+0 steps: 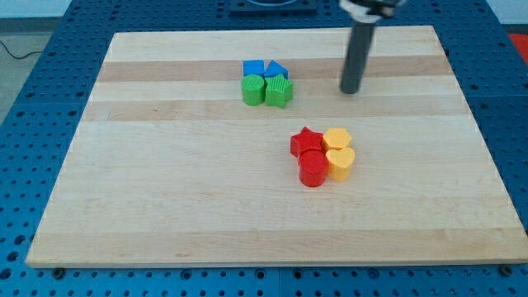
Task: Separate green blocks from blue blocks
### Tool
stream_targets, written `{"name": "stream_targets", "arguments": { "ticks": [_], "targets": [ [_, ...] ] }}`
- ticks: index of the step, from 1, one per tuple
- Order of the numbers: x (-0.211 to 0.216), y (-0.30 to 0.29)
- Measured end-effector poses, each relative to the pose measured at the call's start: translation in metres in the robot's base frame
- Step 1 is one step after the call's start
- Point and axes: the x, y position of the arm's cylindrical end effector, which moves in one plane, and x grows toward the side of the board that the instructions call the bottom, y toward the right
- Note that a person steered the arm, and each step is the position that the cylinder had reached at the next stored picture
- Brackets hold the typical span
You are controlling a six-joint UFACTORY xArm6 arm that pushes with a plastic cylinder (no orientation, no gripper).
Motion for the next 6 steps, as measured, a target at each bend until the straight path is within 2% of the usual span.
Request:
{"name": "stream_targets", "arguments": {
  "ticks": [3,4,6],
  "targets": [
    [0.000,-0.162],
    [0.000,-0.170],
    [0.003,-0.081]
  ]
}}
